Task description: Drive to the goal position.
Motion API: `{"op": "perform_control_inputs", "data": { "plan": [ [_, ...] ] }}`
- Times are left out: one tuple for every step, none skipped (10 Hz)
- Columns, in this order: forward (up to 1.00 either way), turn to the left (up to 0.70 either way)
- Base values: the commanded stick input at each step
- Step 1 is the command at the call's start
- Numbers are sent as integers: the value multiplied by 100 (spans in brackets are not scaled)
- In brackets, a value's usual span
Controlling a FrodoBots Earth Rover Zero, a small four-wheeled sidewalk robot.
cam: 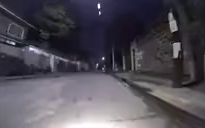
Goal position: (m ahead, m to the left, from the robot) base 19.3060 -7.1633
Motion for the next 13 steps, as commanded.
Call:
{"op": "perform_control_inputs", "data": {
  "plan": [
    [50,0],
    [50,0],
    [50,0],
    [50,0],
    [50,0],
    [50,0],
    [50,0],
    [50,0],
    [50,0],
    [50,0],
    [50,0],
    [50,0],
    [50,0]
  ]
}}
